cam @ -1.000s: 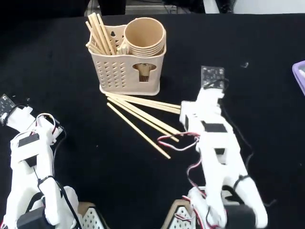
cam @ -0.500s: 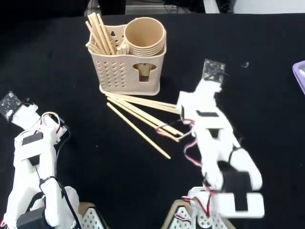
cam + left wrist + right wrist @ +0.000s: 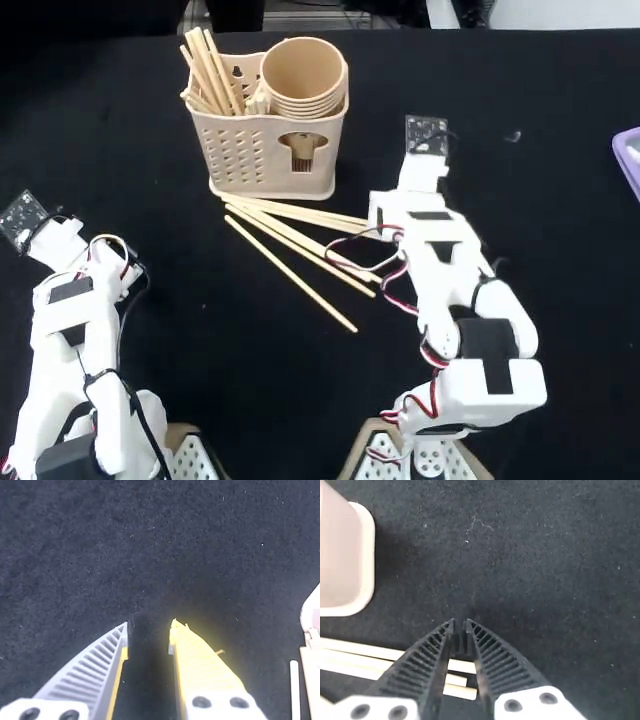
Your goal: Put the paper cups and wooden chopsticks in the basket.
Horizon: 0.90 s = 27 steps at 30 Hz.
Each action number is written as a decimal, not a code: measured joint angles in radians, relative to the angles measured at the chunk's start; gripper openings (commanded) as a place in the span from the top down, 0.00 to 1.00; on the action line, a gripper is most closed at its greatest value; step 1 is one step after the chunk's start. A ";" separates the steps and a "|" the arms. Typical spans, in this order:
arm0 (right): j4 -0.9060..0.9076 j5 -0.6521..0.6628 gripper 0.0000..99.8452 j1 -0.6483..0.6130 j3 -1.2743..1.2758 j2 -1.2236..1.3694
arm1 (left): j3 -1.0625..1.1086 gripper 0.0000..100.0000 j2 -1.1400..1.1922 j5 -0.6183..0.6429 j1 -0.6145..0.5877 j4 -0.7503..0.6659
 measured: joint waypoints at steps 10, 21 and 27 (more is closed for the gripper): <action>0.135 0.014 0.98 -0.009 -0.098 0.052 | 0.000 0.86 0.000 0.000 0.000 0.000; 0.425 0.018 0.98 -0.046 -0.318 0.190 | 0.000 0.86 0.000 0.000 0.000 0.000; 0.548 0.218 0.98 -0.081 -0.344 0.192 | 0.000 0.86 0.000 0.000 0.000 0.000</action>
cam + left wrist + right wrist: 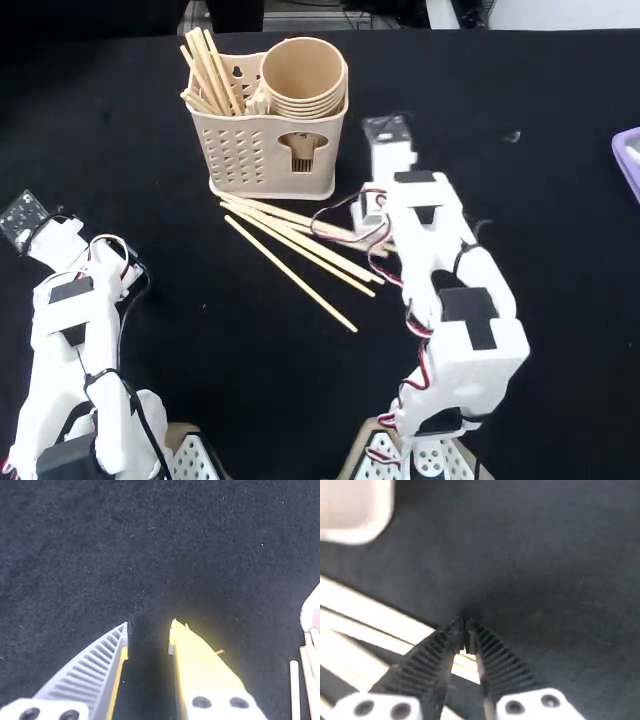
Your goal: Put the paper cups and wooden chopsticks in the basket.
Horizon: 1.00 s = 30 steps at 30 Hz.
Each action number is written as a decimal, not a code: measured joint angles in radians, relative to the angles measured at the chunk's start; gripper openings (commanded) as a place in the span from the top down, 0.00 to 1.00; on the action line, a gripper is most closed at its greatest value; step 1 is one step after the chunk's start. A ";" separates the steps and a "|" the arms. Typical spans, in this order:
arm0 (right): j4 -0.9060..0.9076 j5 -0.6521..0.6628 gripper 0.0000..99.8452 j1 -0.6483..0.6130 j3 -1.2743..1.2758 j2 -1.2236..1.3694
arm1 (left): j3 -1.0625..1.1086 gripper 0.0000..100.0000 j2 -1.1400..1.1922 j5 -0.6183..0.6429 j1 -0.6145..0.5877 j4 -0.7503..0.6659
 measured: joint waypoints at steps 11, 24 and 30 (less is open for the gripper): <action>0.107 0.158 0.98 -0.173 0.018 -0.008 | 0.000 0.86 0.000 0.000 0.000 0.000; 0.107 0.068 0.98 -0.143 0.026 -0.009 | 0.000 0.86 0.000 0.000 0.000 0.000; 0.107 0.055 0.99 -0.138 0.063 -0.049 | 0.000 0.86 0.000 0.000 0.000 0.000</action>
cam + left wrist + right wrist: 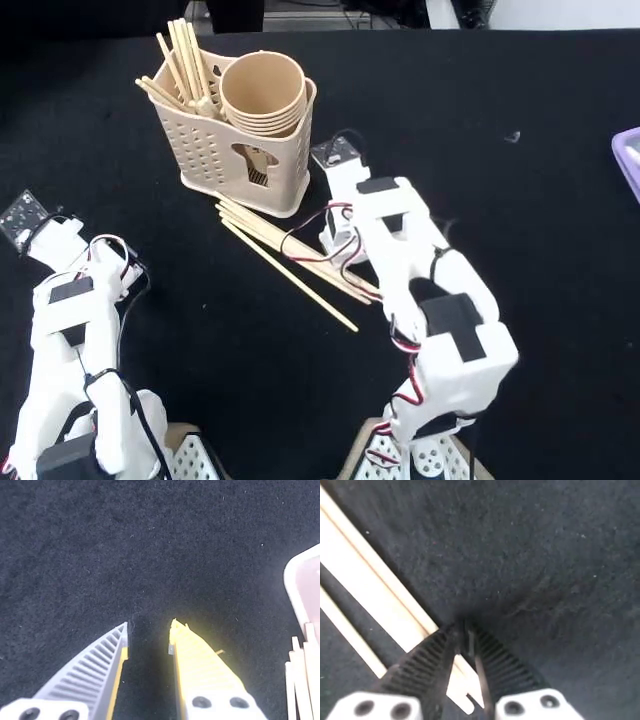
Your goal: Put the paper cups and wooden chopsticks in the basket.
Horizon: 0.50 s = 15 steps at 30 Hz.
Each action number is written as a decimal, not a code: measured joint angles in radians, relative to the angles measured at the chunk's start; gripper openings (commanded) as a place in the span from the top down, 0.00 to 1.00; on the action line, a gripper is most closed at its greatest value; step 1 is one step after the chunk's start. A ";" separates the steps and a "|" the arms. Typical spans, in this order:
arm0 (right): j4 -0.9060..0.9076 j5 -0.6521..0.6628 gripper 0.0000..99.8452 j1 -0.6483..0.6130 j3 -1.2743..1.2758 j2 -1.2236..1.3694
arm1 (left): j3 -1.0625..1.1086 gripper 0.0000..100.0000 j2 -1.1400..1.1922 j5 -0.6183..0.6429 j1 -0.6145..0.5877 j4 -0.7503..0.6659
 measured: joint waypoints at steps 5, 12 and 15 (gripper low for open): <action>-0.037 0.000 0.99 -0.015 0.155 -0.127 | 0.000 0.86 0.000 0.000 0.000 0.000; -0.118 0.002 0.99 -0.091 0.308 -0.249 | 0.000 0.86 0.000 0.000 0.000 0.000; -0.123 0.008 0.99 -0.095 0.313 -0.250 | 0.000 0.86 0.000 0.000 0.000 0.000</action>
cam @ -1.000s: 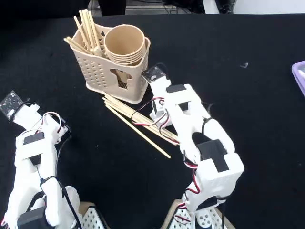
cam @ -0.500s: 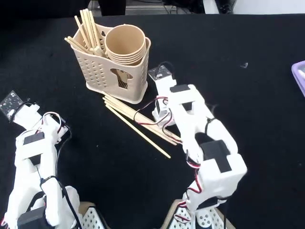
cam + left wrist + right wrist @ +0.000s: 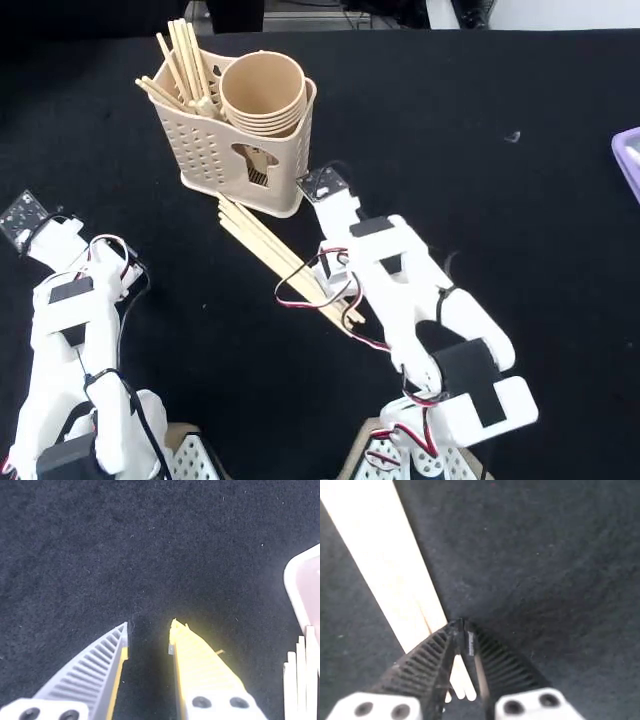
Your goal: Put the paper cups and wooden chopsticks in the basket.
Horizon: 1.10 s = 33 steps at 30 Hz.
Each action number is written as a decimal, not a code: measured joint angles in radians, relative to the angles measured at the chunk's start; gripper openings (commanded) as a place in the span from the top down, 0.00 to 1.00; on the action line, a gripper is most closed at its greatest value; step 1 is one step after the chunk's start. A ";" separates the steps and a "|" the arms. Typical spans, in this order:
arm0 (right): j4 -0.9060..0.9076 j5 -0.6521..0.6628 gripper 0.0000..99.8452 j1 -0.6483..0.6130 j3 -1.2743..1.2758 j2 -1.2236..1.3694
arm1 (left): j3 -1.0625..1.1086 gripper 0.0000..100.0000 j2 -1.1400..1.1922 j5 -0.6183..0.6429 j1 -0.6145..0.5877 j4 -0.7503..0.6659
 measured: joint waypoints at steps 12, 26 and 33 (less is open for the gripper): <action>-0.003 0.245 0.99 -0.206 0.083 -0.049 | 0.000 0.85 0.000 0.000 0.000 0.000; -0.081 0.250 0.98 -0.236 0.387 -0.512 | 0.000 0.85 0.000 -0.005 0.000 0.011; -0.084 0.106 0.98 -0.023 0.479 -0.927 | -0.089 0.79 0.000 -0.135 0.069 0.143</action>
